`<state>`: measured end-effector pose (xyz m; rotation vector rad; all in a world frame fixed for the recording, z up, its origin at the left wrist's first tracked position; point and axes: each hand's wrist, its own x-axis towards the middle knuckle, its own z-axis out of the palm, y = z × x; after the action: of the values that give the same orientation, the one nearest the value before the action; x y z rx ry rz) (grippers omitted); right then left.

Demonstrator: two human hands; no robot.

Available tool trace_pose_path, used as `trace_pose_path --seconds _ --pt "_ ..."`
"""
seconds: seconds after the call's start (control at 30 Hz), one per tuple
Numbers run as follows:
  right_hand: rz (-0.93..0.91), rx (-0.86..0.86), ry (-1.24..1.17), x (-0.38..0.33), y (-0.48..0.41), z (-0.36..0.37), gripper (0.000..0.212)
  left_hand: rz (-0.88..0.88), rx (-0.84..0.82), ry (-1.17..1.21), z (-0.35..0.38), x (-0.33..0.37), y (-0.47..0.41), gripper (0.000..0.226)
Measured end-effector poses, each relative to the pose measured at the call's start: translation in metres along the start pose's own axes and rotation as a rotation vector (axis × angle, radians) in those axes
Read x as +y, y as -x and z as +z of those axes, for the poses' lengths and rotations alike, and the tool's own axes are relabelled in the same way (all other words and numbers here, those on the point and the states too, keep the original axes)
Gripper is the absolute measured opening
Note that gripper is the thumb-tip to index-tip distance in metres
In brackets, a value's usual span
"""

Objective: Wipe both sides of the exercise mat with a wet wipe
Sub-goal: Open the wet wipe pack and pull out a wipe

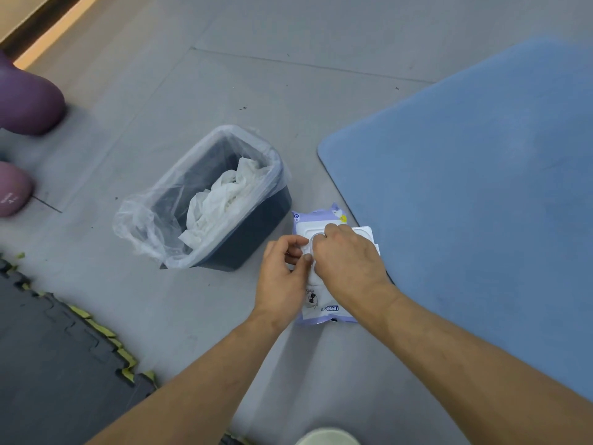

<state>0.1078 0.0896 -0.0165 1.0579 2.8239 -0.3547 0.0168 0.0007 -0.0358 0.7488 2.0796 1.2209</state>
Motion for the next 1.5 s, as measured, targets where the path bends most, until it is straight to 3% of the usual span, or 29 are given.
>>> trace_pose_path --seconds 0.2,0.3,0.5,0.6,0.73,0.93,1.07,1.27,1.33,1.5 --pt "-0.049 -0.075 -0.097 0.011 -0.010 -0.006 0.024 -0.002 -0.020 -0.019 -0.002 0.001 0.000 0.028" --pt "-0.078 -0.086 -0.193 0.022 -0.008 -0.006 0.003 0.019 -0.041 -0.039 -0.001 0.004 0.001 0.028" --pt "-0.054 -0.048 -0.522 0.037 -0.005 0.006 0.022 0.117 -0.165 -0.190 -0.009 -0.003 0.004 0.031" --pt "-0.029 -0.063 -0.607 0.041 -0.004 0.005 0.025 0.199 -0.135 -0.322 -0.010 -0.002 0.002 0.034" --pt "0.001 -0.058 -0.705 0.046 -0.001 0.006 0.022 0.298 -0.053 -0.414 -0.004 0.006 -0.008 0.021" --pt "0.012 -0.008 -0.777 0.049 0.003 0.013 0.020 0.355 -0.118 -0.500 -0.001 0.013 -0.010 0.005" --pt "0.010 0.136 -0.853 0.042 0.013 0.021 0.014 0.269 -0.118 -0.400 -0.009 0.012 -0.012 0.007" --pt "0.043 0.172 -0.907 0.039 0.016 0.027 0.010 0.203 -0.121 -0.169 -0.010 0.009 -0.008 0.009" --pt "0.075 0.189 -0.942 0.039 0.015 0.027 0.018 0.200 -0.118 -0.136 -0.010 0.007 -0.008 0.008" --pt "0.052 0.154 -0.990 0.036 0.016 0.027 0.023 0.252 -0.157 -0.254 -0.011 0.000 -0.001 0.049"
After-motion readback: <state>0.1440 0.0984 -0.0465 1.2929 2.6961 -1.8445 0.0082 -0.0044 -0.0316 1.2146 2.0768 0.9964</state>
